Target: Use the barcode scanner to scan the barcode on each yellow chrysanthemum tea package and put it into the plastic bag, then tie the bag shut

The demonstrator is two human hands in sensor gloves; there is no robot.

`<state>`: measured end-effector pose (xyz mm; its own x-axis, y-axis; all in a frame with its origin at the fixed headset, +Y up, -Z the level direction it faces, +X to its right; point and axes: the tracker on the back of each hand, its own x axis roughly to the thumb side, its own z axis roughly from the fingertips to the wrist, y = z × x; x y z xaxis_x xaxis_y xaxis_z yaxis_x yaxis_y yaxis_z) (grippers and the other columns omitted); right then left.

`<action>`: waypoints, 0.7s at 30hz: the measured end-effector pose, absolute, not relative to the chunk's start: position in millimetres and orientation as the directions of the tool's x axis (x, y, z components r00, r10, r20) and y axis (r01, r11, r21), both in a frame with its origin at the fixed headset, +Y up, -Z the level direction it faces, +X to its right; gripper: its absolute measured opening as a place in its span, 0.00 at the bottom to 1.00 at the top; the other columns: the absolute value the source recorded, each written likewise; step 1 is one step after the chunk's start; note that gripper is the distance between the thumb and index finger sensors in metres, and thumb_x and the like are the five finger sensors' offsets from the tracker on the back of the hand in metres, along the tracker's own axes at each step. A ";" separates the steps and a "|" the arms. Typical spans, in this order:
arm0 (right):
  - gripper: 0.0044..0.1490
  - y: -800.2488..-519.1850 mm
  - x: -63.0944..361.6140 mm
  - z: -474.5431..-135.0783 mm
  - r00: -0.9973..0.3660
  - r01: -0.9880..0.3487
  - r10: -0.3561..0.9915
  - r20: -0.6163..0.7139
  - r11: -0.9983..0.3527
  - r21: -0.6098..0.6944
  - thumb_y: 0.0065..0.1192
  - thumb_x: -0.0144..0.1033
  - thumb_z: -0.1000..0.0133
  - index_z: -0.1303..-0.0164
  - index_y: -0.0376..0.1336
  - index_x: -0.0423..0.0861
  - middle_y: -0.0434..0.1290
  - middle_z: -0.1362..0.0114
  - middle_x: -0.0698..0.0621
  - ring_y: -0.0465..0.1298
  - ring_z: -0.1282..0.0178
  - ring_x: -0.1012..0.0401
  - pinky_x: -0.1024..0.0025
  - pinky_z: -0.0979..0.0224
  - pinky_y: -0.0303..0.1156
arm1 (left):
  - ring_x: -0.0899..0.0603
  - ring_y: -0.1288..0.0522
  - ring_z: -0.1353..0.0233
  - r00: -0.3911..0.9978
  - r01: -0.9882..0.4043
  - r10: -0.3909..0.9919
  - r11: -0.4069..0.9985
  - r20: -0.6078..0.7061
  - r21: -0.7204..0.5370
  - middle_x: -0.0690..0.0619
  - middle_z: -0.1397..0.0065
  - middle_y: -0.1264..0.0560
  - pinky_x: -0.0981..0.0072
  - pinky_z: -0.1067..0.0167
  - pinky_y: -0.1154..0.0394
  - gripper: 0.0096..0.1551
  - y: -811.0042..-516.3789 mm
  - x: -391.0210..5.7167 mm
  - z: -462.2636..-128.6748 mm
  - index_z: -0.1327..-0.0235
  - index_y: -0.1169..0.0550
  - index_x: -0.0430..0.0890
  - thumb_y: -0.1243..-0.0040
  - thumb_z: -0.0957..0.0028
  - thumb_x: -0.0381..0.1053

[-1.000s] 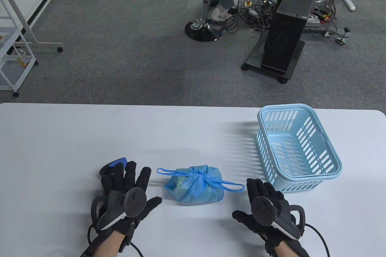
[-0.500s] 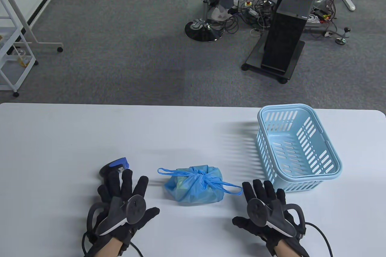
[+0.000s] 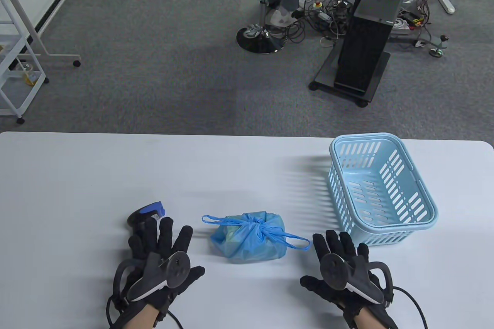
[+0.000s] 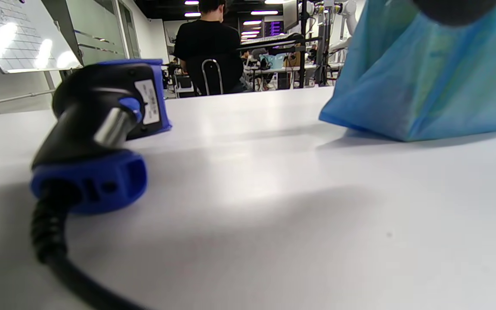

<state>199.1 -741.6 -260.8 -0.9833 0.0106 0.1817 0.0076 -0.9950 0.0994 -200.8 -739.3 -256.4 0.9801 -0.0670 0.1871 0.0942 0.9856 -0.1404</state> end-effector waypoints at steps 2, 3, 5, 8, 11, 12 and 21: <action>0.72 -742.1 198.8 -260.9 -0.983 0.004 0.014 0.183 -0.995 0.099 0.49 0.80 0.66 0.15 0.41 0.52 0.46 0.14 0.43 0.49 0.14 0.42 0.26 0.24 0.49 | 0.22 0.69 0.18 0.979 0.091 -0.064 0.987 0.192 -0.136 0.35 0.13 0.65 0.15 0.34 0.60 0.60 -737.9 -199.7 -255.6 0.13 0.57 0.58 0.58 0.54 0.84; 0.72 -743.2 198.8 -261.4 -0.983 0.002 0.017 0.184 -0.995 0.100 0.49 0.80 0.66 0.15 0.41 0.52 0.46 0.14 0.43 0.49 0.14 0.42 0.26 0.24 0.49 | 0.22 0.69 0.18 0.979 0.092 -0.064 0.987 0.194 -0.134 0.35 0.13 0.65 0.15 0.34 0.60 0.60 -737.6 -199.4 -255.2 0.13 0.57 0.58 0.58 0.54 0.84; 0.72 -743.4 198.2 -261.2 -0.983 0.001 0.019 0.184 -0.994 0.105 0.49 0.80 0.66 0.15 0.41 0.51 0.46 0.14 0.43 0.49 0.14 0.42 0.26 0.24 0.49 | 0.22 0.69 0.18 0.978 0.091 -0.063 0.987 0.197 -0.136 0.35 0.13 0.65 0.15 0.34 0.60 0.60 -738.1 -199.0 -255.2 0.13 0.57 0.58 0.58 0.54 0.84; 0.71 -744.0 197.9 -260.9 -0.983 0.008 0.013 0.183 -0.994 0.110 0.49 0.80 0.66 0.15 0.41 0.51 0.46 0.14 0.42 0.49 0.14 0.42 0.26 0.24 0.49 | 0.23 0.70 0.18 0.977 0.095 -0.063 0.984 0.205 -0.148 0.35 0.13 0.65 0.15 0.34 0.60 0.62 -738.6 -197.9 -255.5 0.13 0.60 0.58 0.58 0.54 0.84; 0.71 -743.7 197.9 -260.6 -0.984 0.005 0.015 0.179 -0.994 0.109 0.49 0.80 0.65 0.15 0.41 0.51 0.46 0.14 0.42 0.49 0.14 0.42 0.26 0.25 0.49 | 0.23 0.70 0.18 0.975 0.093 -0.059 0.983 0.214 -0.156 0.35 0.13 0.65 0.14 0.34 0.60 0.62 -738.1 -197.2 -255.1 0.12 0.60 0.58 0.59 0.55 0.85; 0.71 -743.7 197.9 -260.6 -0.984 0.005 0.015 0.179 -0.994 0.109 0.49 0.80 0.65 0.15 0.42 0.51 0.46 0.14 0.42 0.49 0.14 0.42 0.26 0.25 0.49 | 0.23 0.70 0.18 0.975 0.093 -0.058 0.984 0.215 -0.155 0.35 0.13 0.65 0.14 0.34 0.60 0.62 -738.5 -197.1 -255.2 0.12 0.60 0.58 0.59 0.55 0.85; 0.71 -745.2 196.0 -261.9 -0.983 -0.005 0.028 0.183 -0.992 0.123 0.50 0.79 0.65 0.15 0.41 0.51 0.46 0.14 0.42 0.49 0.14 0.42 0.26 0.24 0.49 | 0.23 0.70 0.18 0.975 0.092 -0.057 0.983 0.213 -0.158 0.35 0.13 0.66 0.15 0.34 0.60 0.62 -741.1 -195.7 -257.9 0.12 0.60 0.58 0.59 0.55 0.84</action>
